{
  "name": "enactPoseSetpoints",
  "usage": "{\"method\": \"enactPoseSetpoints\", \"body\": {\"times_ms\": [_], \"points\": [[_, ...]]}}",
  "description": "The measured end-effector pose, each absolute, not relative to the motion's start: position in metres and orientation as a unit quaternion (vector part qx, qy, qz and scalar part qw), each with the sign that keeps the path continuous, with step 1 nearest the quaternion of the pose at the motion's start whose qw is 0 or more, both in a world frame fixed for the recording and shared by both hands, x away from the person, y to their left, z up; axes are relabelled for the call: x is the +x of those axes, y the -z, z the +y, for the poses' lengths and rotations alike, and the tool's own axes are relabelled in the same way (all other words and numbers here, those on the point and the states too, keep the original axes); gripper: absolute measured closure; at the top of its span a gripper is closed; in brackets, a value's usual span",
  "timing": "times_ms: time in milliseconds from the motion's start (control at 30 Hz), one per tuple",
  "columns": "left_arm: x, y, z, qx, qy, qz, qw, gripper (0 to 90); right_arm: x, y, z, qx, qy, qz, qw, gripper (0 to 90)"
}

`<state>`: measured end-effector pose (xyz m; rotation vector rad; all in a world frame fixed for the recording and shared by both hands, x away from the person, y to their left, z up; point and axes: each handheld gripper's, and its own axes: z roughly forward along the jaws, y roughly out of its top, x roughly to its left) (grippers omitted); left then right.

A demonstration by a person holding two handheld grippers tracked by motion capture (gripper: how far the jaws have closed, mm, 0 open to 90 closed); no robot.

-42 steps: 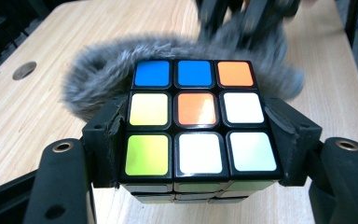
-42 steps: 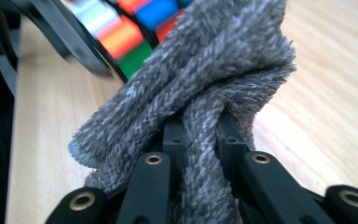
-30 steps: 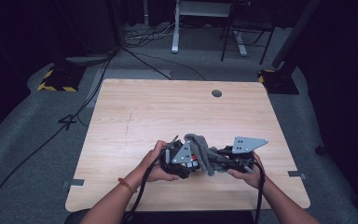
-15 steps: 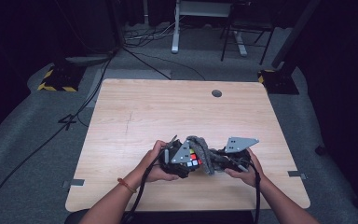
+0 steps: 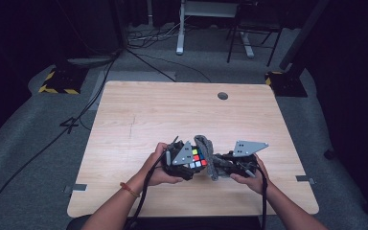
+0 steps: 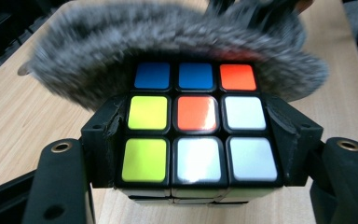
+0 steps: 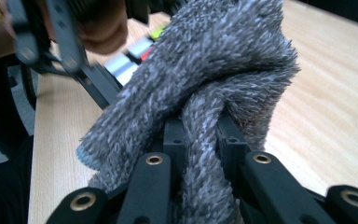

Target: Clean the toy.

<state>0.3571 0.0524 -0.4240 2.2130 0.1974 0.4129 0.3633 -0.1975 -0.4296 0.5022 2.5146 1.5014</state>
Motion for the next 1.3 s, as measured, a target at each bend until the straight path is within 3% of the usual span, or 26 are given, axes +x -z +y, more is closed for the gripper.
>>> {"method": "enactPoseSetpoints", "body": {"times_ms": [267, 500, 733, 1033, 1300], "points": [[0.355, 0.434, 0.036, 0.907, -0.180, 0.067, 0.376, 33.3, 0.353, 0.419, -0.188, 0.138, -0.513, 0.841, 0.098, 78.3], [0.353, 0.422, 0.049, 0.890, -0.179, 0.066, 0.414, 33.7, 0.366, 0.426, -0.198, 0.171, -0.474, 0.855, 0.126, 78.2], [0.350, 0.416, 0.055, 0.878, -0.174, 0.060, 0.441, 33.7, 0.381, 0.445, -0.203, 0.193, -0.440, 0.872, 0.094, 78.1], [0.353, 0.418, 0.056, 0.878, -0.174, 0.065, 0.441, 32.8, 0.383, 0.444, -0.213, 0.200, -0.513, 0.834, 0.021, 78.6], [0.354, 0.425, 0.048, 0.892, -0.194, 0.075, 0.401, 32.8, 0.376, 0.435, -0.211, 0.190, -0.526, 0.829, 0.038, 78.6]]}}
